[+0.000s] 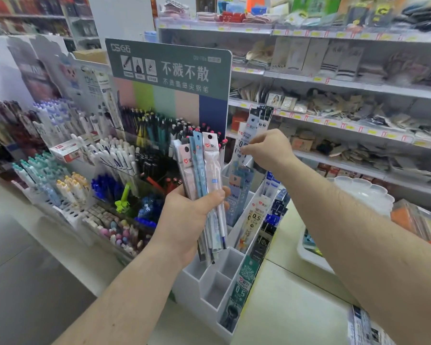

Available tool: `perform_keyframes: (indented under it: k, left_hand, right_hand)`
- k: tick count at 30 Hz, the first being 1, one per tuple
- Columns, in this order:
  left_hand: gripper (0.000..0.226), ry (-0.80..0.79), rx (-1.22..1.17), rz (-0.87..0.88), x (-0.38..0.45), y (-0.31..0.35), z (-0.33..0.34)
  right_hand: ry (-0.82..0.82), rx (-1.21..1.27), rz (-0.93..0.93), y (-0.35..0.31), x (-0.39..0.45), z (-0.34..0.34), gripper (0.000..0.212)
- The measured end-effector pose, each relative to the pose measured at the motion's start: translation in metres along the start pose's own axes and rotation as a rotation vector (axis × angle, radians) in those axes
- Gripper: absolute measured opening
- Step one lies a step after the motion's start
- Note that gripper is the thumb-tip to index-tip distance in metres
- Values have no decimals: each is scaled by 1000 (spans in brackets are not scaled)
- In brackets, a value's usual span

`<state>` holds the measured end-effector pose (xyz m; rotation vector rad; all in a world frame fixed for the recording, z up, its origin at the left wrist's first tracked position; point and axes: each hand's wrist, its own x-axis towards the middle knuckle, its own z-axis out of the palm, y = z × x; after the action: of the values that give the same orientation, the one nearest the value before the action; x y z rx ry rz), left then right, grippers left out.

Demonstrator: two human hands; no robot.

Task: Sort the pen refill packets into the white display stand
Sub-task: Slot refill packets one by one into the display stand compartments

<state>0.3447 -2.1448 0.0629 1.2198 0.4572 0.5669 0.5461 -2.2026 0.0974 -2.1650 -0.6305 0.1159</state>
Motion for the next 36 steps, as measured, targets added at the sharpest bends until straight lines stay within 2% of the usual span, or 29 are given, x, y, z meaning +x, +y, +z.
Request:
perform_keyframes:
  k: [3,5,8,10,11,13,16,18,21,24,27,31,34,36]
  left_hand:
    - [21,-22,6,-19,1,-2,4]
    - [22,-51,-7,-50,1,-3,7]
    - [23,-111,-30,-97,-1,-4,10]
    - [21,-157,-62,-139,-3,-5,13]
    - [20,-178,-93,-166,-3,-6,14]
    - [20,-230,-133,-232,-2,-10,18]
    - [16,-328,-149,-299,-4,-16,26]
    - [18,-369,-155,-344,-6,-20,30]
    - [32,-446,-146,-452,-8,-26,33]
    - [31,-438,-216,-545,-6,-35,39]
    - [32,-385,-190,-546,-2,-43,41]
    - [30,-397,-103,-489,-3,-53,38]
    - [21,-393,-72,-502,-6,-58,40]
    - [24,-370,-54,-512,-7,-60,41]
  right_hand:
    - [-149,-81,40,-1,0,2,11]
    - [-168,-89,72,0,0,1,16]
    - [-16,-24,69,1,-7,-7,30]
    - [87,146,63,-1,-23,-16,32]
    - [62,271,75,-2,-34,-21,31]
    - [-106,458,109,-1,-60,-28,30]
    - [-297,453,61,7,-98,-26,22]
    - [-285,389,31,18,-111,-20,24]
    - [-209,369,63,32,-122,-20,29]
    - [-80,593,135,44,-127,-31,27]
    - [49,789,206,56,-134,-47,24]
    - [-52,781,205,71,-148,-50,26]
    - [-114,782,199,78,-152,-44,26]
    - [-150,791,177,82,-154,-39,29]
